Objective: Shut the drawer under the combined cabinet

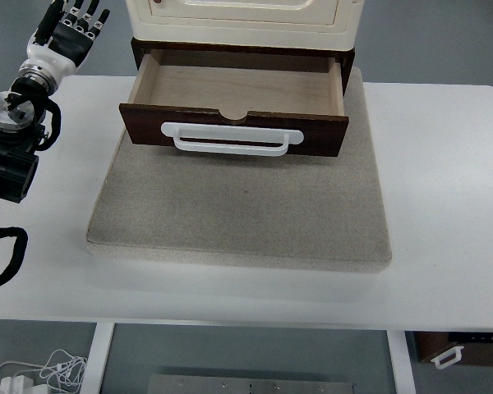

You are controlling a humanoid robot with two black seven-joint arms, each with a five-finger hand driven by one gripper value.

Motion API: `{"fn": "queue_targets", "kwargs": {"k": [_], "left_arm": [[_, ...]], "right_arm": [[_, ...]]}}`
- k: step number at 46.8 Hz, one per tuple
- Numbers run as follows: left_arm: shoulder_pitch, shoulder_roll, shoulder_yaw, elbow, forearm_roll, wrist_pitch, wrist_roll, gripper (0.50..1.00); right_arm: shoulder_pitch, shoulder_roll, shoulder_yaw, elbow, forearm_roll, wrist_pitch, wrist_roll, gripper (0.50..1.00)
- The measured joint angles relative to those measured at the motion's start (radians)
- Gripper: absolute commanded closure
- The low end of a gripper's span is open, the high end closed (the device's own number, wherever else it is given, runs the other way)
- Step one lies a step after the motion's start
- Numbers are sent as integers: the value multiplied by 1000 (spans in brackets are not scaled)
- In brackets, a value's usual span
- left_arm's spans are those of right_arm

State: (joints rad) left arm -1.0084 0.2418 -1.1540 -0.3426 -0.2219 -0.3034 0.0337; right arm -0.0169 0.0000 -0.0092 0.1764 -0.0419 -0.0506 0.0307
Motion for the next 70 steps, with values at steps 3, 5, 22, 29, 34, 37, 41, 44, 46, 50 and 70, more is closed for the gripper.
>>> {"fn": "queue_targets", "kwargs": {"k": [3, 5, 22, 29, 34, 37, 41, 44, 46, 50, 70], "left_arm": [[0, 2, 0, -3, 0, -2, 0, 504], [0, 5, 1, -3, 0, -2, 0, 504], [-55, 93, 14, -9, 12, 5, 0, 504], [-109, 136, 48, -8, 12, 13, -4, 506], [-146, 162, 80, -8, 13, 15, -6, 506], [-177, 186, 101, -9, 18, 14, -6, 506], [-212, 208, 128, -20, 19, 14, -6, 504], [-230, 219, 135, -46, 20, 8, -6, 504], [-238, 232, 135, -67, 20, 4, -6, 504], [-255, 268, 137, -139, 27, 3, -6, 504], [-342, 391, 139, -427, 164, 20, -2, 504]], "right_arm": [[0, 0, 0, 0, 0, 0, 0, 548], [0, 0, 0, 0, 0, 0, 0, 548], [0, 0, 0, 0, 1, 0, 0, 548], [0, 0, 0, 0, 1, 0, 0, 548], [0, 0, 0, 0, 1, 0, 0, 548], [0, 0, 0, 0, 1, 0, 0, 548], [0, 0, 0, 0, 1, 0, 0, 548], [0, 0, 0, 0, 1, 0, 0, 548], [0, 0, 0, 0, 1, 0, 0, 548], [0, 0, 0, 0, 1, 0, 0, 548], [0, 0, 0, 0, 0, 0, 0, 548]]}}
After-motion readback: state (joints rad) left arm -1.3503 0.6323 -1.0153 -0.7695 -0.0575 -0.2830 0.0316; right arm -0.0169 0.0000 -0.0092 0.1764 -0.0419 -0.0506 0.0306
